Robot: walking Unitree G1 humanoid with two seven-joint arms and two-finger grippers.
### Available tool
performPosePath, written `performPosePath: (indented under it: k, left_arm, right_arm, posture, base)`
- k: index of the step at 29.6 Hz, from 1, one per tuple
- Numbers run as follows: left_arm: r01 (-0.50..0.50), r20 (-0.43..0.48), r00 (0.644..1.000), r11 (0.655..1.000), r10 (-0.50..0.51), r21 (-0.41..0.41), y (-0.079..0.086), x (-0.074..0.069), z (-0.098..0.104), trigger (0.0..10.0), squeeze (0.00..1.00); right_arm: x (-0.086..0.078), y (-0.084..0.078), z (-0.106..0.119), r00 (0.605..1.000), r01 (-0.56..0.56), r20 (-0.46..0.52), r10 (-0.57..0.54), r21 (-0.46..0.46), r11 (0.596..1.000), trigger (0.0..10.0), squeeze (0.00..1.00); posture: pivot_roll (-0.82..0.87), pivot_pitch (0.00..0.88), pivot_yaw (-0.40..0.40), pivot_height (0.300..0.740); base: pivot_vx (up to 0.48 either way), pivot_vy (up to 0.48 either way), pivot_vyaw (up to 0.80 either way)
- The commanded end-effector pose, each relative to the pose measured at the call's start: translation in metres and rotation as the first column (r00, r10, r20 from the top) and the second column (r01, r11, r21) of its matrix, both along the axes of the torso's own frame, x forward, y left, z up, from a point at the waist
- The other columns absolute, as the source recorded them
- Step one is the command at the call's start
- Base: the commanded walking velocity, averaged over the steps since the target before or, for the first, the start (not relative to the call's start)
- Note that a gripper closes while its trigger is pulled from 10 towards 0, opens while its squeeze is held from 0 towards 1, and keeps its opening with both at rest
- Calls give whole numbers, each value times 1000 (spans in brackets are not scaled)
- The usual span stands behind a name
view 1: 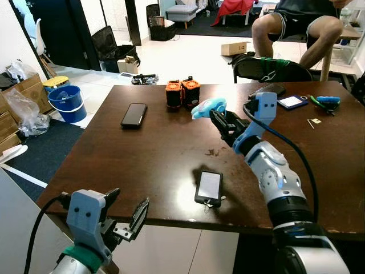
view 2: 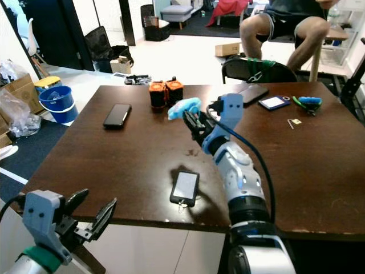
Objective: Hang keys on a hook
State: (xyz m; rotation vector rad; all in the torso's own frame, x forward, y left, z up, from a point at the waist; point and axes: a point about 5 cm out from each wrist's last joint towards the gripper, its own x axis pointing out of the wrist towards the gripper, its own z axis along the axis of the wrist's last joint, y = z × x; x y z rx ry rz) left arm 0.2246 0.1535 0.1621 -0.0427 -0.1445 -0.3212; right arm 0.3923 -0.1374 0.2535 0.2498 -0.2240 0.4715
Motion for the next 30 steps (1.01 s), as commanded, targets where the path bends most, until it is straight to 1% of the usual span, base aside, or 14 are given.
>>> performPosePath:
  k: [1, 4, 6, 7, 8, 9, 10, 12, 13, 15, 16, 21, 25, 30]
  left_arm:
    - [-35, -12, 999, 999, 35, -7, 6, 1, -4, 10000, 0]
    - [-64, -8, 998, 998, 64, -18, 8, 2, -4, 10000, 0]
    - [-154, -12, 988, 988, 154, -15, 14, 6, -6, 10000, 0]
    - [-154, -12, 988, 988, 154, -15, 14, 6, -6, 10000, 0]
    - [-242, -35, 969, 970, 243, 9, 20, 11, -10, 10000, 0]
    - [-273, -37, 961, 962, 274, 14, 22, 12, -12, 10000, 0]
    - [-273, -37, 961, 962, 274, 14, 22, 12, -12, 10000, 0]
    - [-329, -39, 944, 944, 329, 2, 25, 14, -12, 10000, 0]
    - [-355, -34, 934, 935, 355, -8, 27, 14, -11, 10000, 0]
    - [-370, -32, 929, 929, 369, -15, 28, 14, -10, 10000, 0]
    - [-393, -29, 919, 920, 393, -3, 32, 15, -10, 10000, 0]
    - [-431, -27, 901, 902, 432, 26, 36, 15, -13, 10000, 0]
    - [-439, -10, 898, 897, 440, 51, 39, 20, -13, 10000, 0]
    - [-451, -12, 892, 892, 452, 42, 40, 20, -14, 10000, 0]
  right_arm:
    - [-3, 8, -6, 1000, -15, -26, 15, 17, 1000, 10000, 0]
    - [-5, 9, -8, 999, 2, -33, 0, 36, 999, 10000, 0]
    - [-8, 9, -11, 998, 48, -31, -46, 64, 997, 10000, 0]
    - [-8, 9, -11, 998, 48, -31, -46, 64, 997, 10000, 0]
    - [-13, 12, -15, 998, 63, -19, -62, 77, 995, 10000, 0]
    - [-18, 17, -18, 999, 51, -9, -51, 63, 997, 10000, 0]
    - [-18, 17, -18, 999, 51, -9, -51, 63, 997, 10000, 0]
    - [-28, 29, -27, 1000, 26, 9, -26, 22, 999, 10000, 0]
    - [-31, 32, -30, 1000, 24, 3, -24, 34, 999, 10000, 0]
    - [-33, 34, -32, 1000, 26, -3, -26, 47, 999, 10000, 0]
    - [-35, 34, -32, 998, 56, 2, -56, 67, 996, 10000, 0]
    - [-39, 34, -32, 993, 112, 18, -114, 90, 990, 10000, 0]
    - [-45, 25, -34, 987, 149, 60, -151, 49, 988, 10000, 0]
    - [-47, 24, -37, 987, 152, 56, -154, 43, 987, 10000, 0]
  posture:
    - [-155, 35, 133, 740]
    - [-160, 39, 137, 740]
    - [-160, 39, 137, 740]
    - [-160, 39, 137, 740]
    - [-164, 42, 140, 740]
    - [-164, 42, 140, 740]
    - [-164, 42, 140, 740]
    - [-162, 41, 136, 740]
    - [-160, 40, 135, 740]
    - [-160, 40, 135, 740]
    - [-166, 31, 140, 740]
    - [-176, 24, 143, 740]
    - [-188, 13, 150, 740]
    - [-190, 15, 151, 740]
  base:
    - [0, 0, 0]
    - [0, 0, 0]
    - [0, 0, 0]
    - [0, 0, 0]
    - [0, 0, 0]
    - [0, 0, 0]
    - [0, 0, 0]
    - [0, 0, 0]
    - [0, 0, 0]
    - [0, 0, 0]
    - [0, 0, 0]
    - [0, 0, 0]
    - [0, 0, 0]
    - [0, 0, 0]
